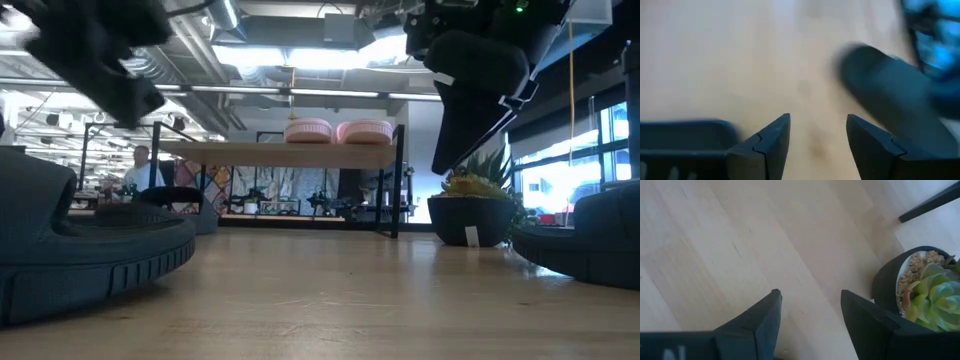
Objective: Pick and place slides into the shelf
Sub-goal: Put the black slide under the shelf
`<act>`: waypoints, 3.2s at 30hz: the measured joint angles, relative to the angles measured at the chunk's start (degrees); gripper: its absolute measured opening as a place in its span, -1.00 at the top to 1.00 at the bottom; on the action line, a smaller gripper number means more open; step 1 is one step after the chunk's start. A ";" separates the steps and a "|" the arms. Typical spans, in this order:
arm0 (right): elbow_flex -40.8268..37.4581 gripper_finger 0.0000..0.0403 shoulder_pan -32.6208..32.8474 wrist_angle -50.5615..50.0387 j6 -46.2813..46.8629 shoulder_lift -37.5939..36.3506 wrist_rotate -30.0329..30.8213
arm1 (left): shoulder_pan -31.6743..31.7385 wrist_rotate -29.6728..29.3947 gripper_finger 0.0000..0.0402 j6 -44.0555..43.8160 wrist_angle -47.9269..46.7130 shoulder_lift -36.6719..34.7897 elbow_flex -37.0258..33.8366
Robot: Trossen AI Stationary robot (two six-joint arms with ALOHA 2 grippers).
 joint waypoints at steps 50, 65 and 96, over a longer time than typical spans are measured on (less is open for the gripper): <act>0.00 -0.02 -0.11 1.97 0.44 0.00 0.01 | 24.05 -23.41 0.08 6.49 1.26 24.47 0.00; 0.00 -0.02 0.78 2.12 0.98 0.00 -1.14 | 18.11 -2.23 0.08 4.68 0.70 14.46 -0.02; 0.00 -0.02 0.57 2.13 -0.01 0.00 -0.84 | -44.16 -43.19 0.08 10.51 4.38 28.39 17.66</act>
